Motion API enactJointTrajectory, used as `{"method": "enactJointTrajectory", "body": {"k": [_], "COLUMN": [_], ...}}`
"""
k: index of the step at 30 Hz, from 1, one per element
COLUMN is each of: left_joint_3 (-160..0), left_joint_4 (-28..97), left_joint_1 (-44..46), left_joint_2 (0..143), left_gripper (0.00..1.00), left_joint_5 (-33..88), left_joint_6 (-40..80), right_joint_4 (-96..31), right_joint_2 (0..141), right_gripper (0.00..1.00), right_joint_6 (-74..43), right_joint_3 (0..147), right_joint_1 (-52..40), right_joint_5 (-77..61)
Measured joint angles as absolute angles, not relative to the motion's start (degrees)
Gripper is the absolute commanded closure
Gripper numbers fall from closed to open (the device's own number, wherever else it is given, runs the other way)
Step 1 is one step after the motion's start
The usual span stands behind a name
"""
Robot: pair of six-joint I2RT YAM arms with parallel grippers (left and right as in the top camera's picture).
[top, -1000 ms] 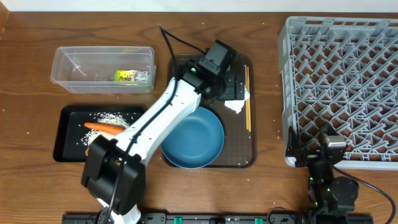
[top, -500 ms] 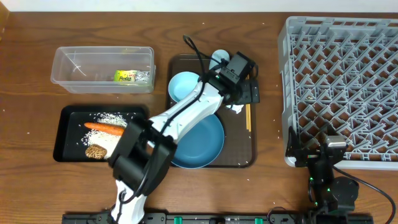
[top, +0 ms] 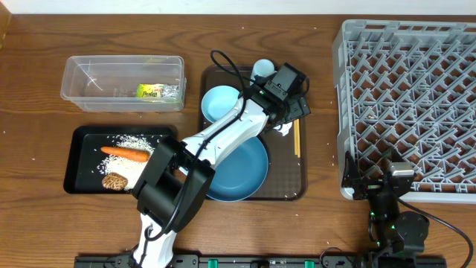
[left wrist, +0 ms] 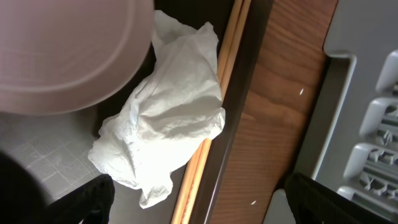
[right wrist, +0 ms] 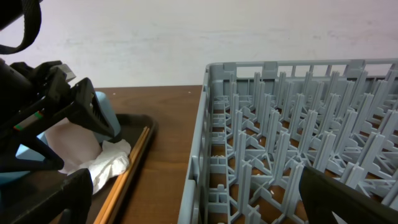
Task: Sort waste into correct bins and load items into the dishwasher rack
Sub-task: 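Pinch the white tissue with the left gripper and lift it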
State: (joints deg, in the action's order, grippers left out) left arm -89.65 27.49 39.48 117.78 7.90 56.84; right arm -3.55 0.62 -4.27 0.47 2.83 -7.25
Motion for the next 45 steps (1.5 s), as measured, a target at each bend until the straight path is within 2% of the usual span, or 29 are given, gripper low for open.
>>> {"method": "enactJointTrajectory", "body": {"k": [15, 31, 43, 45], "left_joint_3": [-89.6, -89.6, -89.6, -89.6], "left_joint_4": [28.9, 29.6, 29.6, 29.6], "left_joint_1": [39.8, 43.2, 43.2, 43.2], "left_joint_2": [119.6, 119.6, 123.7, 123.9], "left_gripper": [0.12, 0.12, 0.12, 0.17], "left_joint_5": [7.1, -4.1, -6.2, -6.3], "left_joint_6": [60.0, 62.0, 65.4, 65.8], "right_joint_4": [-3.6, -3.6, -3.6, -3.6], "right_joint_2": [0.6, 0.6, 0.6, 0.6], "right_gripper": [0.01, 0.01, 0.01, 0.01], "right_joint_6": [-4.3, -4.3, -4.3, -4.3], "right_joint_3": [0.5, 0.5, 0.5, 0.5], "right_joint_1": [2.8, 2.8, 2.8, 2.8], "right_joint_5": [-7.2, -7.2, -7.2, -7.2]}}
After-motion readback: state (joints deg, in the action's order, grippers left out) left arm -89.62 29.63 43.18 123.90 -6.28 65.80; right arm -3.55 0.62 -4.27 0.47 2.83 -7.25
